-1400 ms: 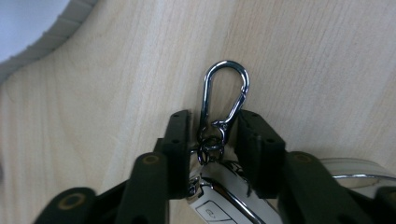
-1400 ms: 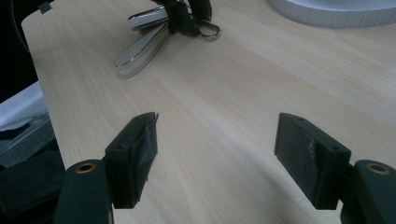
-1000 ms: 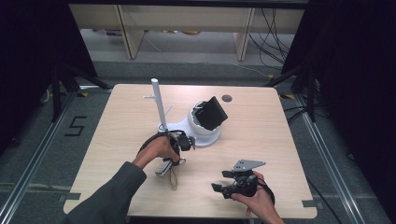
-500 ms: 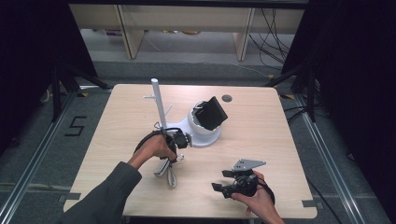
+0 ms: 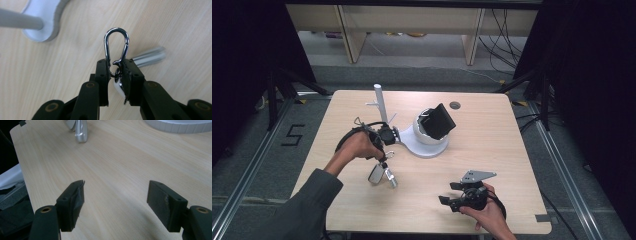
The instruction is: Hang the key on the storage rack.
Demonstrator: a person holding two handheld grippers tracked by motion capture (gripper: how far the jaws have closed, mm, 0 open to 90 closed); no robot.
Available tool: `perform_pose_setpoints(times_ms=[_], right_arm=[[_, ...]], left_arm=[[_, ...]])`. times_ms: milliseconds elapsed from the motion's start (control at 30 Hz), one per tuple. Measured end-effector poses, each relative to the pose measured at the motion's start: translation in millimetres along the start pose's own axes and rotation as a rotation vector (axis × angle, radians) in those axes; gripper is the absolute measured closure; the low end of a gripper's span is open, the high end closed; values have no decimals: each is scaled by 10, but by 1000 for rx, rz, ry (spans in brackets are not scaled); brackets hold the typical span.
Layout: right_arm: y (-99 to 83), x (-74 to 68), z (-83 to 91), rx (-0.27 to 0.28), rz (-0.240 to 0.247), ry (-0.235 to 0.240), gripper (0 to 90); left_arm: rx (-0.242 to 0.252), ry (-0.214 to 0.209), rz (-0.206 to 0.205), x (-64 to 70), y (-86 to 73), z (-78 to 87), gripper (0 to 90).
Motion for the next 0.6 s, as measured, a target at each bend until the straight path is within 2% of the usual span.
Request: perform_pose_setpoints(times_ms=[167,300,333,433,467,600], right_arm=[[0,-2,-3,-1,-1,3,311],[-1,-1,-4,-1,1,3,311],[0,-1,-2,-2,-2,3,311],[3,-2,-4,1,-4,4,311],[3,-3,-4,0,-3,5,311],[7,-6,-4,7,-13,6,311]], left_arm=[[33,52,37,-95,-101,326,750],[39,69,71,-169,-170,533,750],[45,86,79,-199,-183,584,750],[59,96,113,-245,-231,689,751],[44,93,107,-263,-251,723,750],[72,106,141,-319,-283,822,750]])
Point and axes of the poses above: each handheld gripper's, and its own axes: z roughly backward along the jaws, y roughly out of its top, x roughly to its right, the point moved 4 cm from there along -z, roughly forward along the jaws, and after that the axes turned 8 degrees about -y, right-handed, at the moved point
